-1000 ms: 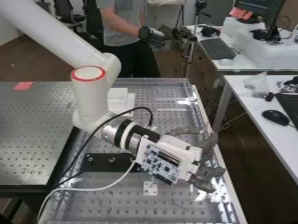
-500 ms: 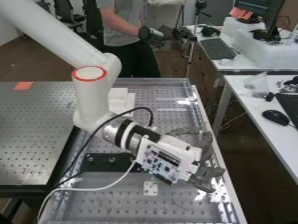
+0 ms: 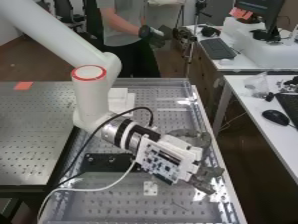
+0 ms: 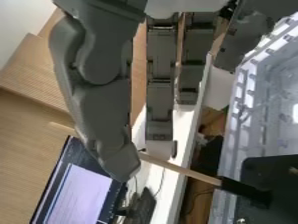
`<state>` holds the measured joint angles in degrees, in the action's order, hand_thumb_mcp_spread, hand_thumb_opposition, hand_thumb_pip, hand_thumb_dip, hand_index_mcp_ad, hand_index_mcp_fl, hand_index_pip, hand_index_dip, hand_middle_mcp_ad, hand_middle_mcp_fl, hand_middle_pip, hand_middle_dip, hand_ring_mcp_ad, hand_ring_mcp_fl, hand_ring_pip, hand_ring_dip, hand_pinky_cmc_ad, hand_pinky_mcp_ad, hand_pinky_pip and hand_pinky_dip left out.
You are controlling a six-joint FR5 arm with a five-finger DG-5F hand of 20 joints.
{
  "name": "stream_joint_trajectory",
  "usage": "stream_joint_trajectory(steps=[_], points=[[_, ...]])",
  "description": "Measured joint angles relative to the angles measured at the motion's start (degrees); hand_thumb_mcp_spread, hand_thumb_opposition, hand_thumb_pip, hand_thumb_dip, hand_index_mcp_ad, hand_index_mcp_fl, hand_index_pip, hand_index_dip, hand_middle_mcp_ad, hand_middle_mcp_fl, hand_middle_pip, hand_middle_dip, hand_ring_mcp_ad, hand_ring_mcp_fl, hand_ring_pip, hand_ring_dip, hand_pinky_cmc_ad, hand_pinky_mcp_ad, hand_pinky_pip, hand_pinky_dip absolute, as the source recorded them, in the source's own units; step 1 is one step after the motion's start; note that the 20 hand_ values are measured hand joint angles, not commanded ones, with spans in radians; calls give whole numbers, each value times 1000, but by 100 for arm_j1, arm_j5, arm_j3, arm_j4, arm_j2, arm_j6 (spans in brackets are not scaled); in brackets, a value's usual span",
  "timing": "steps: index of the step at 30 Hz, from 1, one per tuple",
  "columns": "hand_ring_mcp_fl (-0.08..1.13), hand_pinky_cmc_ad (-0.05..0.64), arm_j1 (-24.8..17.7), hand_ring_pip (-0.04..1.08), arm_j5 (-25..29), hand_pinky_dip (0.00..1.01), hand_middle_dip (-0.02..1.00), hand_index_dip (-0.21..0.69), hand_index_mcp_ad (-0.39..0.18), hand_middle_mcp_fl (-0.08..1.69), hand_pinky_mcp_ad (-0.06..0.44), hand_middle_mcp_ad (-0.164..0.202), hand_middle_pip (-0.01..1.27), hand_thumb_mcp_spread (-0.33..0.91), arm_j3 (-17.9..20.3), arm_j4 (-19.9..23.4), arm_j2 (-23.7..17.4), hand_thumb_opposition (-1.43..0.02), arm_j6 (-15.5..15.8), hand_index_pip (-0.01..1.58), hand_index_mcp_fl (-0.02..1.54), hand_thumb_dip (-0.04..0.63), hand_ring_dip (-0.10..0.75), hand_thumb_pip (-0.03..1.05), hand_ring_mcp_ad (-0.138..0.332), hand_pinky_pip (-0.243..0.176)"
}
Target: Grab the chopstick and place it in the clear container
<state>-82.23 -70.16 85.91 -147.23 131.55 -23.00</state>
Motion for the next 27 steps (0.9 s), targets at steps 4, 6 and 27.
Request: stream_joint_trajectory(steps=[4,6,27], points=[[525,342,-21,119,64,154,733,529,-185,1281,234,47,176,777,-9,48,-6,-1049,48,202,1316,271,405,398,66,-2],[539,344,-39,115,99,154,735,529,-164,1292,234,33,176,787,-12,84,-7,-1061,61,188,1316,271,405,398,68,-2],[559,367,-132,112,386,155,717,545,-52,1379,232,17,108,801,-235,167,-89,-1084,436,82,1408,272,414,394,68,-2]])
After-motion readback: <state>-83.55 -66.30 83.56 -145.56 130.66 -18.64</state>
